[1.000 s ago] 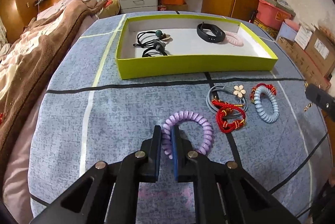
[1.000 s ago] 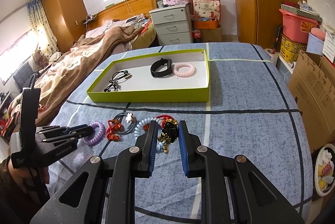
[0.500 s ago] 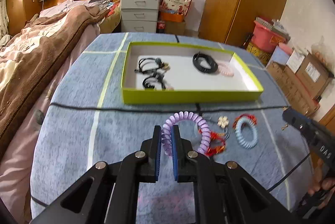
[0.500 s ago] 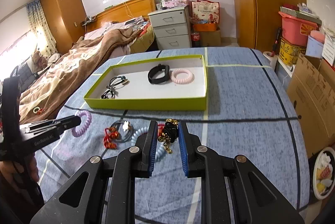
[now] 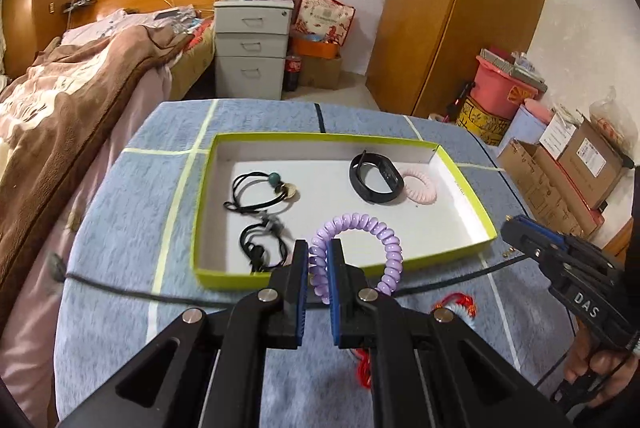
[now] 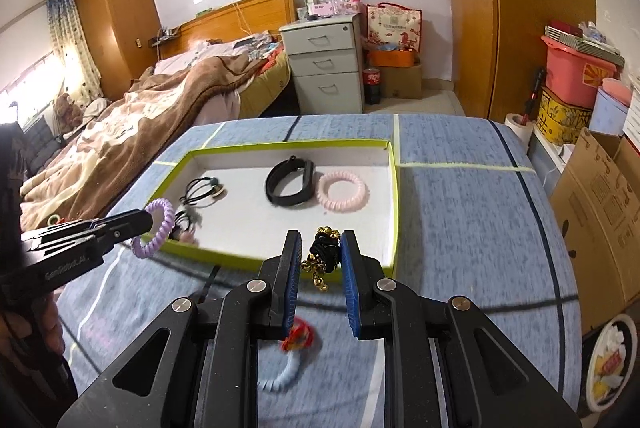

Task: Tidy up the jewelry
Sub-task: 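Lift the purple coil and gold clip and carry both over the green box, then lower the purple coil and gold clip into the box and open both grippers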

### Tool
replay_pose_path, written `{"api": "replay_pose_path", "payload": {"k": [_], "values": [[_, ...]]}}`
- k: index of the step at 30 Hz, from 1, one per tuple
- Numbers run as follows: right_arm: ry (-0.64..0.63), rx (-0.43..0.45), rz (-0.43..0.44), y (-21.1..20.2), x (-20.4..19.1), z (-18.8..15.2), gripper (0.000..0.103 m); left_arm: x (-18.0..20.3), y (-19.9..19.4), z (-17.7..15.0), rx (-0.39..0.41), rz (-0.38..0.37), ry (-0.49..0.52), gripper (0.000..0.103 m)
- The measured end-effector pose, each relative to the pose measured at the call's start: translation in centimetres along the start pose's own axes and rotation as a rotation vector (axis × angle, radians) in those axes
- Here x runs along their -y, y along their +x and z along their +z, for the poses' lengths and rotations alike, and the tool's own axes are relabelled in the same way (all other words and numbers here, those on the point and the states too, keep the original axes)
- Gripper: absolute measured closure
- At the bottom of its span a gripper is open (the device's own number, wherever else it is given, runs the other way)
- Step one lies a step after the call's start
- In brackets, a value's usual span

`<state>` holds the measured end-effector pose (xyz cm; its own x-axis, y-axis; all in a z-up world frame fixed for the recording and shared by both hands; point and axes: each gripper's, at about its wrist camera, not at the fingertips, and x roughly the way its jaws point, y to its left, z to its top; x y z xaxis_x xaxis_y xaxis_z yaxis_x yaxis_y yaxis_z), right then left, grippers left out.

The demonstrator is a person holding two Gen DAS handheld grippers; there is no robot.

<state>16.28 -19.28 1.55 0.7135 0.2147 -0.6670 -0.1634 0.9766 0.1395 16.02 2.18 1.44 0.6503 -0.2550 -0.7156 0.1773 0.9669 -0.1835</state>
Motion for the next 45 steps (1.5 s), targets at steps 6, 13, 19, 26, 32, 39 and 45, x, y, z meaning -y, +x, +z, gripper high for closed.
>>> {"api": "replay_pose_path", "payload": {"k": [6, 13, 19, 26, 32, 39, 45], "values": [[-0.013, -0.035, -0.016, 2.5, 0.4, 1.0, 0.082, 0.0, 2.2, 1.2, -0.027, -0.005, -0.008, 0.093], [-0.039, -0.075, -0.011, 4.6, 0.4, 1.5, 0.082, 0.2, 4.3, 1.7, -0.057, 0.008, -0.008, 0.093], [-0.043, -0.114, -0.016, 6.0, 0.6, 1.1, 0.082, 0.4, 6.0, 1.6, -0.098, 0.01, -0.004, 0.093], [-0.07, -0.139, -0.026, 6.8, 0.5, 1.0, 0.082, 0.4, 7.5, 1.4, -0.129, 0.026, -0.008, 0.093], [-0.072, -0.159, -0.037, 7.4, 0.8, 1.0, 0.082, 0.6, 8.0, 1.2, -0.141, 0.032, -0.015, 0.093], [-0.076, -0.179, -0.041, 7.8, 0.5, 0.8, 0.082, 0.4, 8.1, 1.4, -0.145, 0.021, -0.031, 0.092], [-0.07, -0.178, -0.047, 7.9, 0.4, 0.7, 0.081, -0.1, 7.9, 1.4, -0.149, 0.004, -0.035, 0.083]]}}
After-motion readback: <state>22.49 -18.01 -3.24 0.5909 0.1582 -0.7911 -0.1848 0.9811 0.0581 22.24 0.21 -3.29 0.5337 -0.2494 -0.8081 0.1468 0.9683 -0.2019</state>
